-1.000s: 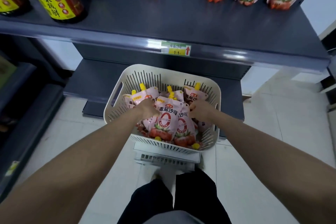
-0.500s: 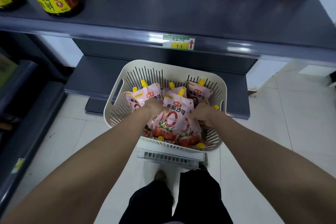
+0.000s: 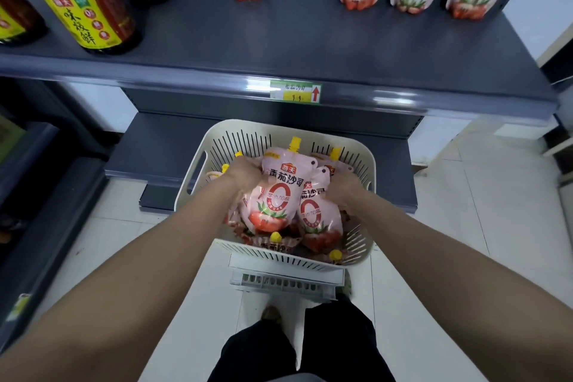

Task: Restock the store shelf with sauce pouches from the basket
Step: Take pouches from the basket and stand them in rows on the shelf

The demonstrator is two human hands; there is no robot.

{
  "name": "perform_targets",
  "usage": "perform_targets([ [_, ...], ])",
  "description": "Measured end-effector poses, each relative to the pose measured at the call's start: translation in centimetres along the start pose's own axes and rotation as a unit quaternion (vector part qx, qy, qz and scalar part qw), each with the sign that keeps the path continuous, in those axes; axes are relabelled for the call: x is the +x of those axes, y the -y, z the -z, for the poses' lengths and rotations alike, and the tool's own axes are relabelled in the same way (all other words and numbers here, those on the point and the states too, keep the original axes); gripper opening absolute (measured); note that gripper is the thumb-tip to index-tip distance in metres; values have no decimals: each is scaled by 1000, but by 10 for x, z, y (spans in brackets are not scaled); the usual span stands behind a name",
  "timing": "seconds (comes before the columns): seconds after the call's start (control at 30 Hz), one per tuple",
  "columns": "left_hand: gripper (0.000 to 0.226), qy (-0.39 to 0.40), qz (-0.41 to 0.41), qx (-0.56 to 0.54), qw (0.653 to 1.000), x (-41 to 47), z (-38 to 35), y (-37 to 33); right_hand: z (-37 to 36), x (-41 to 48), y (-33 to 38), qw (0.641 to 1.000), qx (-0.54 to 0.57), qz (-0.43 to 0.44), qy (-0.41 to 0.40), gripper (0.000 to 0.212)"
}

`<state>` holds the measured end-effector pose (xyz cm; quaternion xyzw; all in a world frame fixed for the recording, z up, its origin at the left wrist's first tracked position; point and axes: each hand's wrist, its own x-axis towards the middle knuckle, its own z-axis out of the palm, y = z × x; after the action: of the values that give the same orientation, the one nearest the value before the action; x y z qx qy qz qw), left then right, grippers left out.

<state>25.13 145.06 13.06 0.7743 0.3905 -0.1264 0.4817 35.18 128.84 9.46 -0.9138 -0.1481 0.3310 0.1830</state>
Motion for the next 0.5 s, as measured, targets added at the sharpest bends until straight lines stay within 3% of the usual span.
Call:
perform_targets([
  [0.13,29,-31,-42,-85,995,-10,31,-28,36,-13,21,996,-32,38,-80,23],
  [0.27,19,-39,-111,-156,981,-20,57,-61,72,-25,45,988,56,53,-135,20],
  [0.5,11,-77,-193,-217,954,-42,98,-113,140,-49,83,963,91,109,-228,22],
])
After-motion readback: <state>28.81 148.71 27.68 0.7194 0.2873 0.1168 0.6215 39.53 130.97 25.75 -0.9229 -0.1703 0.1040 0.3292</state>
